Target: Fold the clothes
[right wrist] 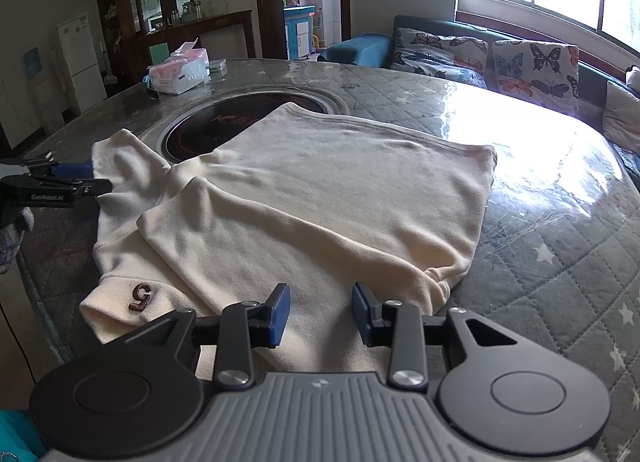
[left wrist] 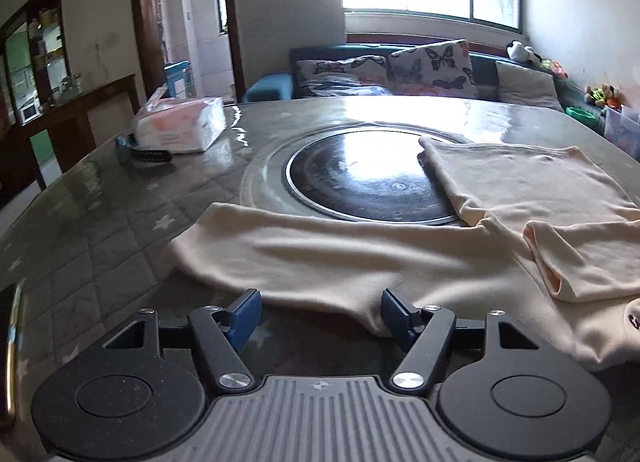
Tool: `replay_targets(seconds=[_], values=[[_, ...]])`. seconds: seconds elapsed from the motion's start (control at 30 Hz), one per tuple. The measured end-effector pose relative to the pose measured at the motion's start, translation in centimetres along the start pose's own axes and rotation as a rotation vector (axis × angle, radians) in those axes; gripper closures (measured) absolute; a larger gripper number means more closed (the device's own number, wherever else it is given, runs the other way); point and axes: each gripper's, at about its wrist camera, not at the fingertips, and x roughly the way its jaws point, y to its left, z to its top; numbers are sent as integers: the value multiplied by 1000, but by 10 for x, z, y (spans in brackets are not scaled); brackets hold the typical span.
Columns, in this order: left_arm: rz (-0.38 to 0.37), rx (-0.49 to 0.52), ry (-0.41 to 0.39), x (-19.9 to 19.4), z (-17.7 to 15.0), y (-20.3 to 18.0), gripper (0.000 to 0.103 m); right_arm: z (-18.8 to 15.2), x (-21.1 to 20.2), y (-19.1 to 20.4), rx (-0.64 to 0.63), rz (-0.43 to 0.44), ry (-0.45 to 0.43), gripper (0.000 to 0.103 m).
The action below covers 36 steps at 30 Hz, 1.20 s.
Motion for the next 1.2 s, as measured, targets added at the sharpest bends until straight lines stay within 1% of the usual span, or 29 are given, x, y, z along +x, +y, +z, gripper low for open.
replay_targets(seconds=[0.07,0.17,0.33,0.43,0.57,0.67,0.83,0.9,0.97,1.03,1.2], values=[[16,-20,-4,-5,0,2,33,0,0,1,-4,-2,2,69],[-10,-47,-30,-17,2,-1,33,0,0,2,-6,-4,4,68],[-105,42,-67,-24,5,-35,34,0,0,2,-7,-7,5,68],[-125,80,-61,-16,5,-53,34,0,0,3,-6,-9,5,68],[-76,98,-25,-6,-1,-60,35,-1,0,3,-7,-8,5,68],[-38,126,-36,-13,-10,-61,35,0,-1,2,-6,-5,5,68],[-25,123,-27,-25,-18,-56,35,0,1,3,-11,-4,4,67],[-26,96,-33,-27,-15,-50,34,0,0,3,-11,-4,3,67],[-6,58,-51,-26,-5,-41,34,0,0,3,-11,-4,3,66],[36,7,-60,-20,6,-27,34,0,0,3,-10,-4,2,67],[185,-153,-55,2,27,17,34,0,-1,3,-6,-3,-1,66]])
